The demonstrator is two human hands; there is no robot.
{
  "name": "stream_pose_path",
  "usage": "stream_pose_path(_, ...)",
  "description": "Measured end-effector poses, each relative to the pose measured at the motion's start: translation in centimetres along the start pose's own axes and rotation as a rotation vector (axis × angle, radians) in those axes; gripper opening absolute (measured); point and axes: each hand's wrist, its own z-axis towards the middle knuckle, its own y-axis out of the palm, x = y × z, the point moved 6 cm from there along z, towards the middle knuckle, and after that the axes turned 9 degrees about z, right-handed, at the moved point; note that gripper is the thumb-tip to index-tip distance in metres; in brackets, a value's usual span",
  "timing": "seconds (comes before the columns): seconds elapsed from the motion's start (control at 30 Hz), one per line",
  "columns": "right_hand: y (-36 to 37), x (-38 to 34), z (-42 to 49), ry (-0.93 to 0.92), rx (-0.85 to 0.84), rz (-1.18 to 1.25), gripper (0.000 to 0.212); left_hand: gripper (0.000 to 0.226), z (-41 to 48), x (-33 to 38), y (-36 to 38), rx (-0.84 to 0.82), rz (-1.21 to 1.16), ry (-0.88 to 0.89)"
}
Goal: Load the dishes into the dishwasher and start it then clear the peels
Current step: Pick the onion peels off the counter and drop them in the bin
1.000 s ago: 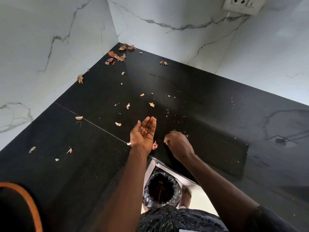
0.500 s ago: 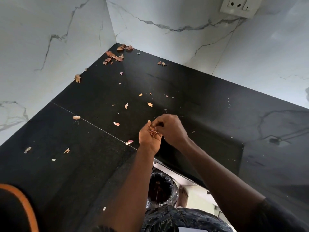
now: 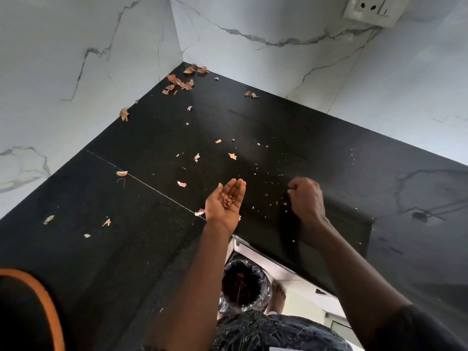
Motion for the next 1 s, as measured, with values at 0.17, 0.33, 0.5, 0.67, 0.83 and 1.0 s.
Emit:
stream_pose_path(0.17,0.0,2.9,-0.2,0.057,-0.025,-0.11,0.02,0.041,0.0,0.4,0.1,-0.007,0.022,0.008)
stream_pose_path(0.33,2.5,0.6,-2.2,-0.047,-0.13,-0.137,0.013,0.041,0.1,0.0,0.3,-0.021,0.019,-0.001)
stream_pose_path(0.5,4.2,-0.2,-2.8,0.062,-0.192,0.034,0.015,0.042,0.1,-0.4,0.6,-0.033,0.043,-0.002)
stream_pose_path(0.67,4.0,-1.3,-2.6,0.0,-0.236,0.041,0.016,0.042,0.1,-0.7,0.5,-0.018,0.063,0.0)
stream_pose_path(0.83,3.0,-6.9,-3.6,-0.206,-0.193,0.214,0.015,0.043,-0.1,-0.7,0.1,0.019,0.083,0.005)
stream_pose_path(1.0,5.5,-12.0,-5.8,-0.383,-0.351,0.279,0.016,0.033,-0.2,-0.7,-0.7,0.121,0.125,0.04)
